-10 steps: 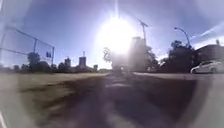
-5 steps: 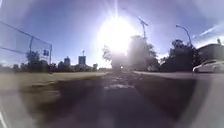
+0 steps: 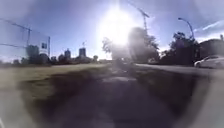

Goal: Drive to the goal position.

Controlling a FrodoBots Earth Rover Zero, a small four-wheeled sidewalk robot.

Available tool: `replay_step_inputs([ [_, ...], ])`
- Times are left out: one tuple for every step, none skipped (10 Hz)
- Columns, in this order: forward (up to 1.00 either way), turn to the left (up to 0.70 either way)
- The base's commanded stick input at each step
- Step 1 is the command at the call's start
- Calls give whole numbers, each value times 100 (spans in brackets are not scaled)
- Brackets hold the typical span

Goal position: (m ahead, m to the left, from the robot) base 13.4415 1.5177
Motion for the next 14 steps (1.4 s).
replay_step_inputs([
  [7,0],
  [8,0],
  [8,0],
  [8,0],
  [8,0],
  [8,0],
  [8,0],
  [8,0],
  [7,0],
  [7,0],
  [8,0],
  [8,0],
  [8,0],
  [8,0],
])
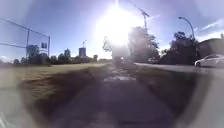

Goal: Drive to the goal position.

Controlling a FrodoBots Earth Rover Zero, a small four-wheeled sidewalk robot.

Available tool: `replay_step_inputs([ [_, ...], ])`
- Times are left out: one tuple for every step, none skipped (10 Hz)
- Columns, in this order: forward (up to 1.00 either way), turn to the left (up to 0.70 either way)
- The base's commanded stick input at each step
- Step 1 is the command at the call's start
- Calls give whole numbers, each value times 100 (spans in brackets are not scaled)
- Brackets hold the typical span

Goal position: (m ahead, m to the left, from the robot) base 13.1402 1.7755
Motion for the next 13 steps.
replay_step_inputs([
  [8,0],
  [8,0],
  [8,0],
  [8,0],
  [8,0],
  [8,0],
  [8,0],
  [8,0],
  [8,0],
  [8,0],
  [7,0],
  [8,0],
  [8,0],
])
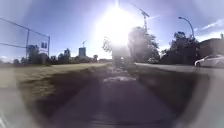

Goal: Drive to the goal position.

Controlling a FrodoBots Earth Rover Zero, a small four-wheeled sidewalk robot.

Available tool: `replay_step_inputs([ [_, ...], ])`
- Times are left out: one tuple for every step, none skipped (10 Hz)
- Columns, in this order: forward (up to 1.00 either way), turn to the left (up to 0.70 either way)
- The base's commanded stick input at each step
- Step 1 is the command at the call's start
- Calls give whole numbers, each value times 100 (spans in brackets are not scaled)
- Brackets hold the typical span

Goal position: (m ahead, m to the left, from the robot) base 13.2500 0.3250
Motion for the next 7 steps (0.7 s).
replay_step_inputs([
  [8,0],
  [8,0],
  [9,0],
  [9,0],
  [8,0],
  [54,0],
  [100,0],
])
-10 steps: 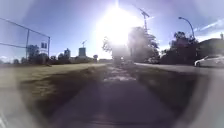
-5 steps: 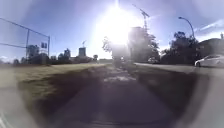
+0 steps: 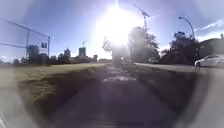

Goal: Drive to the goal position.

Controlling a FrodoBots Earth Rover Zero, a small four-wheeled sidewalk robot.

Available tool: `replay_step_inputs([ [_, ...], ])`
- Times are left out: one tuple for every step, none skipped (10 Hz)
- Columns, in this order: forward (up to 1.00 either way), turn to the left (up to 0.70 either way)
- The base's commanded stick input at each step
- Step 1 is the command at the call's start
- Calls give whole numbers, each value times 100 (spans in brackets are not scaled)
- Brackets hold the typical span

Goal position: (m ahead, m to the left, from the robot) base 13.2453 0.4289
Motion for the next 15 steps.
replay_step_inputs([
  [100,0],
  [100,0],
  [100,0],
  [100,0],
  [100,0],
  [100,0],
  [100,0],
  [100,0],
  [100,0],
  [100,0],
  [100,0],
  [100,0],
  [100,0],
  [100,0],
  [100,0],
])
